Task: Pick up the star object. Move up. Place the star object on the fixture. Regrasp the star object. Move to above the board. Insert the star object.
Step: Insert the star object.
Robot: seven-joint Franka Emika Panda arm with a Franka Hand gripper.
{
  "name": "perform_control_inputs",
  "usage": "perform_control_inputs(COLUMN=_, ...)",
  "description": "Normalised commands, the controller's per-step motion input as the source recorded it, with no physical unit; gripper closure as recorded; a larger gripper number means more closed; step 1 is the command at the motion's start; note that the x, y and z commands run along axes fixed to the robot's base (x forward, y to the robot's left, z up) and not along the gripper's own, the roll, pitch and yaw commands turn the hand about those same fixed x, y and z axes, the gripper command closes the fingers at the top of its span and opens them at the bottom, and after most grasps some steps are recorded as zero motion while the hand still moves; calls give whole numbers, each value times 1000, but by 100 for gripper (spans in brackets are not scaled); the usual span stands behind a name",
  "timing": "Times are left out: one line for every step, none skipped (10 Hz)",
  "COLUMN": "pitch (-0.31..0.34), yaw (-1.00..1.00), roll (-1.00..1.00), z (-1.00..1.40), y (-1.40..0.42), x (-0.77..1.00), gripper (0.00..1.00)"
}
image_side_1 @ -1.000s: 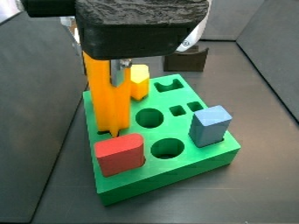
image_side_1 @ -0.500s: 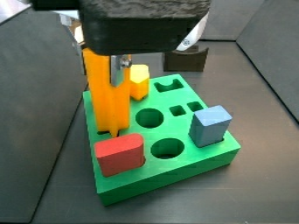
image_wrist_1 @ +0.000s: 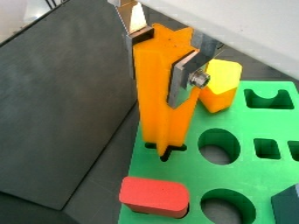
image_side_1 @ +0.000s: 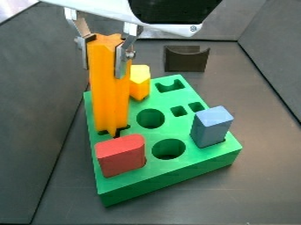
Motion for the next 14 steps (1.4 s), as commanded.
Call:
perform_control_inputs(pitch=50, yaw=171, roll=-191, z=-337, y=-263, x=140, gripper=100)
perform_control_inputs(pitch=16, yaw=29, roll=-200, z=-326, y=-223, x=214, gripper=100)
perform_control_inputs(pitch=0, yaw=0, roll=-77, z=-169, y=-140, x=291, gripper=100)
perform_control_inputs(pitch=4, yaw=0, roll=0, z=0, y=0, x=0, gripper=100)
perform_control_inputs(pitch=0, yaw=0, roll=-77, z=-260, y=-37, x=254, gripper=100)
perform_control_inputs(pitch=-59, yaw=6, roll=-6, z=-483, y=-66, x=500, gripper=100)
perform_control_inputs(pitch=-57, yaw=23, roll=0, z=-437, y=-63, x=480, gripper=100)
perform_control_inputs(pitch=11, yaw=0, roll=0, z=0, y=0, x=0, gripper=100)
perform_control_inputs(pitch=-9, yaw=0, roll=0, z=-131, y=0, x=0, gripper=100)
perform_control_inputs(pitch=-54, yaw=0, roll=0, z=-517, y=20, x=-34, gripper=100)
perform_control_inputs(pitch=-99, yaw=0, roll=0, z=-803, y=6, x=-46, gripper=100)
perform_control_inputs(pitch=-141, yaw=0, roll=0, z=-997, y=46, x=-100, gripper=100)
perform_control_inputs(pitch=-127, yaw=0, roll=9, z=-1000, y=0, x=-77, gripper=100)
perform_control_inputs(pitch=-157, yaw=0, roll=81, z=-971, y=0, x=-231, gripper=100)
